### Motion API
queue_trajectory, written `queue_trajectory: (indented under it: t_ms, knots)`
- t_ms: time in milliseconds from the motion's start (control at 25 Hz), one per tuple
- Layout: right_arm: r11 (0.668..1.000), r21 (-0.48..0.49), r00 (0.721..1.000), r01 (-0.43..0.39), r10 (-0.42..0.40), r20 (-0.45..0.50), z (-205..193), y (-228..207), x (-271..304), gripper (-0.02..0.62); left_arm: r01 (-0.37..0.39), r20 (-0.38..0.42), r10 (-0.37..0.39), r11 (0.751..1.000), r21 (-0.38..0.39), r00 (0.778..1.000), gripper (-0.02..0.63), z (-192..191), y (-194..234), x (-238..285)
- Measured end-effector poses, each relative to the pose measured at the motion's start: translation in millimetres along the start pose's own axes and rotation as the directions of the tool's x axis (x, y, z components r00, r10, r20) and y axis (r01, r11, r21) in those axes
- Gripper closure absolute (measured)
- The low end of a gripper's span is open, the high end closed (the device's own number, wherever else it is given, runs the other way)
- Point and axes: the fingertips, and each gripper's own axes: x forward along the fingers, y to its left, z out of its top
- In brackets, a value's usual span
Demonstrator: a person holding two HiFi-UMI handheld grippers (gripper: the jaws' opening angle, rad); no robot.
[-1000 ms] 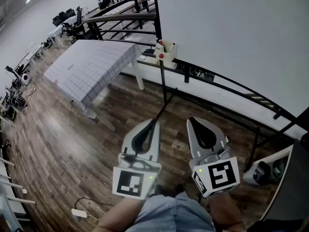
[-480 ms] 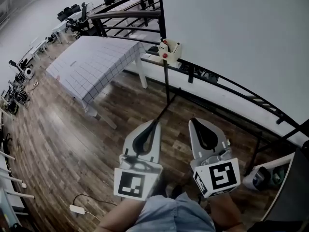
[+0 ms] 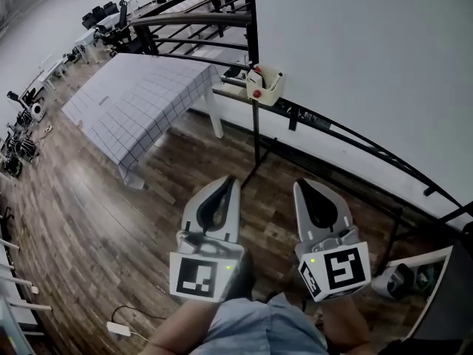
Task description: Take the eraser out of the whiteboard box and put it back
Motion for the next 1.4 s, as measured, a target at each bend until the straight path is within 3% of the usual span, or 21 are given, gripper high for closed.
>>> queue_trajectory:
  t_ms: [440, 680, 1400]
  knots:
    - [0.999, -0.01, 0.999, 0.046, -0.046, 0.002, 10.3, -9.5, 106.9, 0.594, 0.059, -0.098, -0.059, 0.998, -0.01, 0.993, 0.607, -30.2, 79.9, 72.0]
    - [0.998, -0.026, 0.998, 0.064, -0.064, 0.007, 17.7, -9.0, 145.1, 0.594, 0.076, -0.069, -0.077, 0.997, -0.027, 0.995, 0.607, -29.5, 111.3, 94.7]
    - [0.997, -0.01, 0.996, 0.083, -0.083, -0.043, -7.4, -55.2, 218.7, 0.594, 0.106, -0.096, -0.109, 0.993, -0.043, 0.989, 0.607, -61.3, 143.0, 174.0]
